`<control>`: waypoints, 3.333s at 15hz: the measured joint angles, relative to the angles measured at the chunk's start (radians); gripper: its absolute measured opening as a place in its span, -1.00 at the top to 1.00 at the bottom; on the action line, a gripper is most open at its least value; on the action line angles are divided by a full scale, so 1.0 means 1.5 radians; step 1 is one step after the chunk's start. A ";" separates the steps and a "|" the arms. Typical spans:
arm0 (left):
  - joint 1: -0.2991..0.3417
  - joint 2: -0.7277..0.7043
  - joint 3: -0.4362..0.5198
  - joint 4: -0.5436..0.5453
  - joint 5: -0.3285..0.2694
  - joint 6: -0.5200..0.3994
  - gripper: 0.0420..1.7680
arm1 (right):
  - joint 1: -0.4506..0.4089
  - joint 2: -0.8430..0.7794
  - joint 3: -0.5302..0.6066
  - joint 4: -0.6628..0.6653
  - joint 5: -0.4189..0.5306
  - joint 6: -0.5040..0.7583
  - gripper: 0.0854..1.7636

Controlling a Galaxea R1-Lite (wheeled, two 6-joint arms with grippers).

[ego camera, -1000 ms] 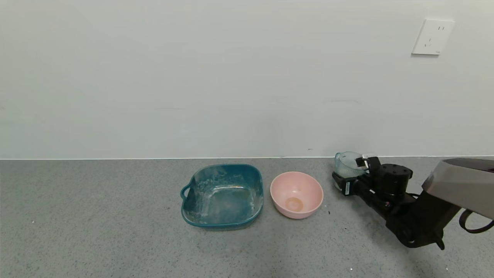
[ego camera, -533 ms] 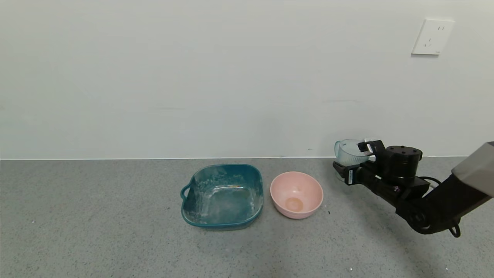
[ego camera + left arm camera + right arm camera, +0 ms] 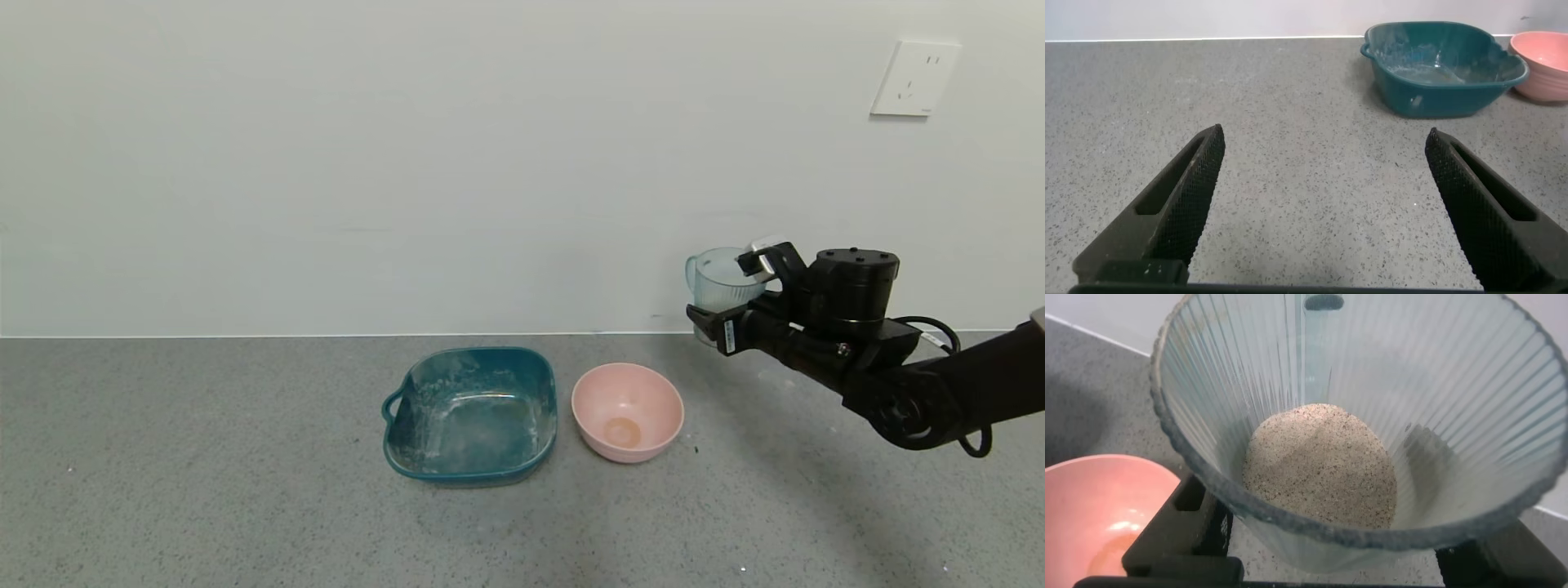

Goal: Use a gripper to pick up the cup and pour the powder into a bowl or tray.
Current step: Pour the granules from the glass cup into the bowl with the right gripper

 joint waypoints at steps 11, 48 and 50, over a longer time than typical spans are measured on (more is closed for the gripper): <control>0.000 0.000 0.000 0.000 0.000 0.000 -1.00 | 0.111 0.014 -0.214 0.225 -0.071 -0.161 -0.51; 0.000 0.000 0.000 0.000 0.000 0.000 -1.00 | 0.300 0.219 -0.371 0.176 -0.314 -0.792 -0.51; 0.000 0.000 0.000 0.000 0.000 0.000 -1.00 | 0.305 0.220 -0.370 0.176 -0.314 -0.820 -0.51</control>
